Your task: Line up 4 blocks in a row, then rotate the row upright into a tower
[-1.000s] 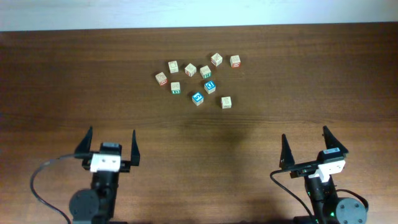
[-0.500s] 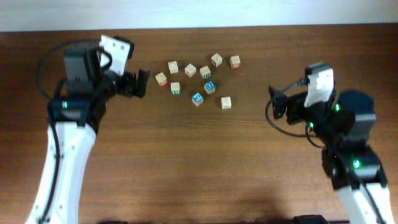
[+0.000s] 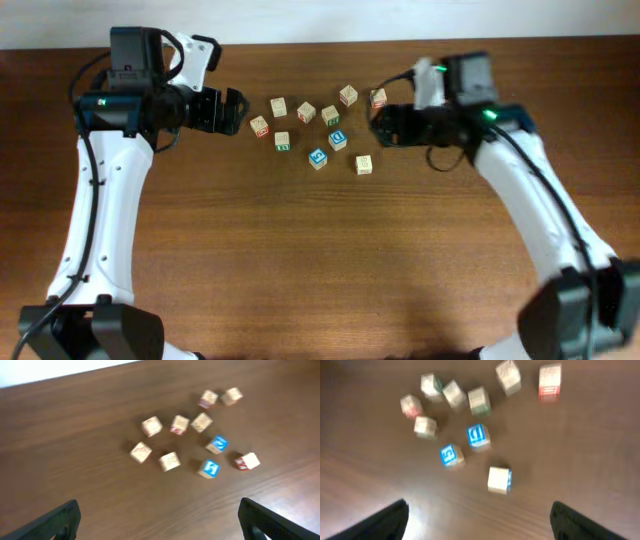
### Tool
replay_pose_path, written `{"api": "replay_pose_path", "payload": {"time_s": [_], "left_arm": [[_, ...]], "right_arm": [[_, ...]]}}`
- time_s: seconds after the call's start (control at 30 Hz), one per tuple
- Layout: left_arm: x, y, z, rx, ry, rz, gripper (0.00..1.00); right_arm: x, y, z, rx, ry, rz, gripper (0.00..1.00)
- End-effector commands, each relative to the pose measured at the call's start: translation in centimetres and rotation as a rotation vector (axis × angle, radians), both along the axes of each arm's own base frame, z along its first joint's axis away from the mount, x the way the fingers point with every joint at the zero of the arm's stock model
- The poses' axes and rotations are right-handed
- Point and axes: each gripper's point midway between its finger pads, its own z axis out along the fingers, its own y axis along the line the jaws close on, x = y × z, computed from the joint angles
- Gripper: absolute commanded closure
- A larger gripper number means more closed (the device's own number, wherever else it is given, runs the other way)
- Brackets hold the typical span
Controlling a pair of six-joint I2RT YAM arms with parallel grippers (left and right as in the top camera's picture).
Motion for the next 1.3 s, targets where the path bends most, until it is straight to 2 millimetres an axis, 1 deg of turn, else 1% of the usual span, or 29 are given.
{"api": "replay_pose_path", "payload": {"time_s": [0.0,0.03,0.07,0.1,0.13,0.17,0.23,0.3,0.33,0.4,0.47,0.53,0.57,0.6,0.67,0.7,0.73,0.77,0.8,0.83,0.87,0.9,0.97,1.03,1.07,1.13,1.17,1.2,1.27], "left_arm": [[0.9,2.0,0.2,0.054,-0.009,0.116,0.01],[1.1,2.0,0.3,0.054,-0.013,0.117,0.01],[1.1,2.0,0.3,0.054,-0.016,0.117,0.01],[1.1,2.0,0.2,0.054,-0.014,0.117,0.01],[1.1,2.0,0.3,0.054,-0.014,0.116,0.01],[1.2,2.0,0.1,0.054,-0.011,0.117,0.01],[1.3,2.0,-0.5,0.055,0.004,0.116,0.01],[1.5,2.0,-1.1,0.056,0.019,0.115,0.01],[1.6,2.0,-1.5,0.057,0.028,0.115,0.01],[1.6,2.0,-1.6,0.057,0.030,0.115,0.01],[1.6,2.0,-1.6,0.057,0.029,0.115,0.01],[1.6,2.0,-1.6,0.057,0.030,0.115,0.01],[1.6,2.0,-1.6,0.057,0.029,0.115,0.01],[1.7,2.0,-1.5,0.057,0.027,0.115,0.01],[1.7,2.0,-1.5,0.057,0.026,0.115,0.01],[1.7,2.0,-1.5,0.057,0.026,0.115,0.01],[1.8,2.0,-1.5,0.057,0.022,0.115,0.01],[1.8,2.0,-1.4,0.056,0.018,0.115,0.01],[1.8,2.0,-1.4,0.056,0.019,0.115,0.01],[1.8,2.0,-1.4,0.056,0.019,0.115,0.01],[1.8,2.0,-1.4,0.056,0.019,0.115,0.01],[1.8,2.0,-1.4,0.056,0.019,0.115,0.01],[1.8,2.0,-1.4,0.056,0.019,0.115,0.01],[1.8,2.0,-1.4,0.056,0.019,0.115,0.01],[1.8,2.0,-1.4,0.056,0.018,0.115,0.01],[1.8,2.0,-1.4,0.056,0.019,0.115,0.01],[1.8,2.0,-1.4,0.056,0.018,0.115,0.01],[1.8,2.0,-1.4,0.056,0.018,0.115,0.01],[1.9,2.0,-1.3,0.056,0.011,0.115,0.01]], "right_arm": [[2.8,2.0,-2.3,-0.173,0.071,-0.053,0.14],[3.4,3.2,-4.5,-0.210,0.119,-0.042,0.20],[3.5,3.5,-6.8,-0.225,0.165,-0.068,0.25],[3.5,3.5,-9.5,-0.252,0.217,-0.078,0.28],[3.4,3.4,-11.2,-0.265,0.249,-0.075,0.28],[3.2,3.6,-12.4,-0.266,0.277,-0.068,0.28],[2.8,3.8,-13.9,-0.260,0.318,-0.056,0.28],[2.5,3.7,-15.0,-0.269,0.346,-0.061,0.31],[2.4,3.7,-15.7,-0.275,0.361,-0.060,0.36],[2.0,3.5,-17.0,-0.287,0.392,-0.057,0.41],[1.9,3.5,-17.1,-0.288,0.395,-0.057,0.52],[1.4,3.3,-17.1,-0.297,0.417,-0.055,0.69],[0.8,3.1,-17.1,-0.307,0.442,-0.053,0.72],[0.3,2.9,-17.1,-0.314,0.462,-0.053,0.73],[-1.2,2.4,-16.2,-0.329,0.507,-0.049,0.75],[-1.7,2.2,-14.9,-0.330,0.507,-0.049,0.75],[-2.0,2.0,-13.2,-0.324,0.493,-0.051,0.75],[-2.4,1.9,-11.0,-0.315,0.472,-0.052,0.75],[-3.2,1.5,-9.1,-0.314,0.465,-0.053,0.75],[-3.8,1.3,-7.8,-0.316,0.458,-0.054,0.76],[-4.3,1.0,-7.6,-0.332,0.463,-0.060,0.76],[-5.0,0.6,-8.9,-0.347,0.495,-0.073,0.76],[-7.2,0.4,-12.6,-0.372,0.562,-0.078,0.78],[-8.7,0.4,-15.5,-0.392,0.582,-0.061,0.77],[-9.1,0.3,-16.3,-0.395,0.589,-0.060,0.77],[-9.2,0.3,-16.7,-0.393,0.589,-0.065,0.76],[-9.3,0.3,-16.7,-0.393,0.590,-0.065,0.63],[-9.2,0.3,-16.7,-0.393,0.589,-0.065,0.53],[-9.2,0.4,-16.6,-0.392,0.588,-0.064,0.47]]}}
